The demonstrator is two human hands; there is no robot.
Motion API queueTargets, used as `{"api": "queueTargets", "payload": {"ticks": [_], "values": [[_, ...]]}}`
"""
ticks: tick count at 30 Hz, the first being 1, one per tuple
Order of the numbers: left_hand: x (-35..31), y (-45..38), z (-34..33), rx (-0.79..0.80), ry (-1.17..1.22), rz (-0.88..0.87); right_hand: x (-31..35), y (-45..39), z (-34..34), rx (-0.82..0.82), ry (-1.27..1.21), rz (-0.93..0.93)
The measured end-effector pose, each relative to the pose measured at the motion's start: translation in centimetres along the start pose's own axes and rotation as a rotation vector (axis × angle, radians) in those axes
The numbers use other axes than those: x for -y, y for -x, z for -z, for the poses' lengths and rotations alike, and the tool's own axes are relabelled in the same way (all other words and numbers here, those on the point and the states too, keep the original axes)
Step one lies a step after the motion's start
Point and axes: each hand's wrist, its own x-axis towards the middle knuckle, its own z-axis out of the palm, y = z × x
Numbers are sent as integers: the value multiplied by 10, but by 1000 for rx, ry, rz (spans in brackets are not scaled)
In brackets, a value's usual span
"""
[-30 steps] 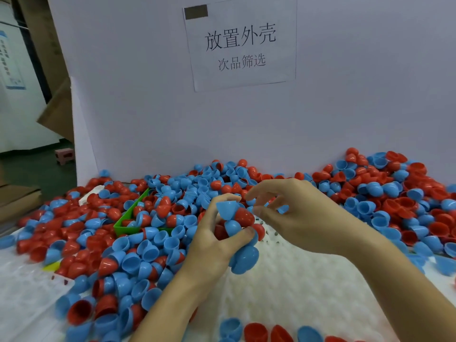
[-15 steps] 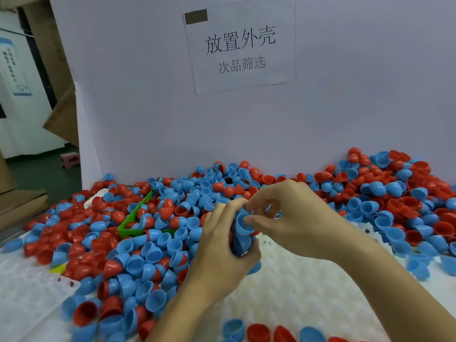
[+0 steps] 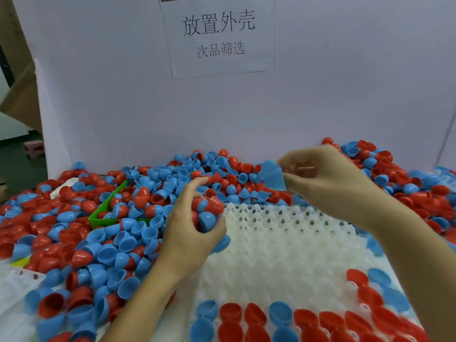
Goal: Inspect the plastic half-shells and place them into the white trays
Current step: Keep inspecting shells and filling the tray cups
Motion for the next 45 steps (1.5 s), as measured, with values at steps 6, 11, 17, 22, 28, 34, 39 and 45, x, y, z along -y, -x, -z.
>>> {"api": "queueTargets", "payload": {"ticks": [6, 11, 17, 22, 28, 34, 39, 45], "values": [[-3, -1, -4, -46, 76, -16, -46, 47, 26, 98, 190, -153], [-5, -1, -4, -57, 99, -11, -68, 69, 30, 154, 310, -244], [-2, -1, -6, -45, 67, 21, -65, 76, 25, 393, 488, -321], [-3, 1, -7, -37, 88, 41, -61, 79, 2, 529, 615, -413], [-3, 0, -15, -36, 328, 198, -59, 79, 1, 504, 642, -449], [-7, -1, -13, -8, 514, 351, -62, 81, 5, 539, 622, -460], [-14, 0, -10, 45, 674, 423, -63, 80, 20, 502, 562, -385], [-20, 2, -12, 119, 837, 537, -42, 48, 10, 284, 424, -177]]}}
